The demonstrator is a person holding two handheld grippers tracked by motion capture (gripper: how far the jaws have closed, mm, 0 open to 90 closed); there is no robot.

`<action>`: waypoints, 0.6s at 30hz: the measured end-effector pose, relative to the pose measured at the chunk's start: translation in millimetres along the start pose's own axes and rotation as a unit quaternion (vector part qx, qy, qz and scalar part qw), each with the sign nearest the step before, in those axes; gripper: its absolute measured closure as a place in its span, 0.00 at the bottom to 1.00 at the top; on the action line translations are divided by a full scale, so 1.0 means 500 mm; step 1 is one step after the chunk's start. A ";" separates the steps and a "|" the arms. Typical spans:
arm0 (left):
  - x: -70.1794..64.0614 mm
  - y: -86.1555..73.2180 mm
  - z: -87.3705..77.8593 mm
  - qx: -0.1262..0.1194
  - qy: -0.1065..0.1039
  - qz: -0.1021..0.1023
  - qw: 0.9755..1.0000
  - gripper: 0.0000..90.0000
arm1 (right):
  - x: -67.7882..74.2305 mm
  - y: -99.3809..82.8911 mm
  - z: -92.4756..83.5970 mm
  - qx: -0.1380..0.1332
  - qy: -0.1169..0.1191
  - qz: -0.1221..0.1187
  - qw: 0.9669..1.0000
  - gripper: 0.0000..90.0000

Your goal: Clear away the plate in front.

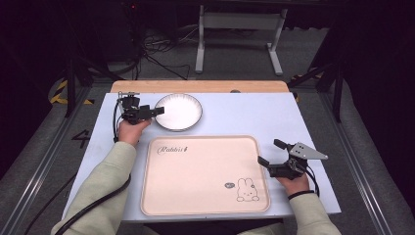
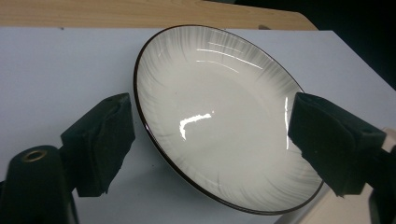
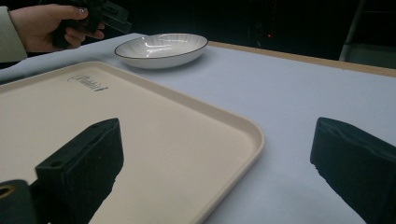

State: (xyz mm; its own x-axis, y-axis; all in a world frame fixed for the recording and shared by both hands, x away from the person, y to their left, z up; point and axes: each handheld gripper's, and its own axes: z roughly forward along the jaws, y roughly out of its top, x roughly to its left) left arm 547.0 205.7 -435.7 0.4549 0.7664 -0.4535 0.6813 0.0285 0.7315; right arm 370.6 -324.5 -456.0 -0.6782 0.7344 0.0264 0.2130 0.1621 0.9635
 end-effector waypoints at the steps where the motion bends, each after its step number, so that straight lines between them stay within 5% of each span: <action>1: 0.002 -0.001 0.002 0.004 0.003 -0.009 1.000 0.20 | 0.000 0.000 0.000 0.000 0.000 -0.001 1.000 0.03; 11: 0.012 -0.012 0.023 0.040 0.019 -0.032 0.998 0.40 | 0.001 0.000 0.001 0.003 0.000 -0.006 1.000 0.04; 18: 0.026 -0.013 0.033 0.059 0.023 -0.076 0.995 0.53 | 0.002 0.001 0.001 0.003 -0.001 -0.006 1.000 0.04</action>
State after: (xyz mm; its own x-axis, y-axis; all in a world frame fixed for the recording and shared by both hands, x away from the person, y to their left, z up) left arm 558.2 205.1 -454.7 0.3160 0.7880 -0.5285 0.8045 0.0727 0.5895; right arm 370.4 -323.5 -455.9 -0.6799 0.7332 0.0143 0.2095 0.1755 0.9619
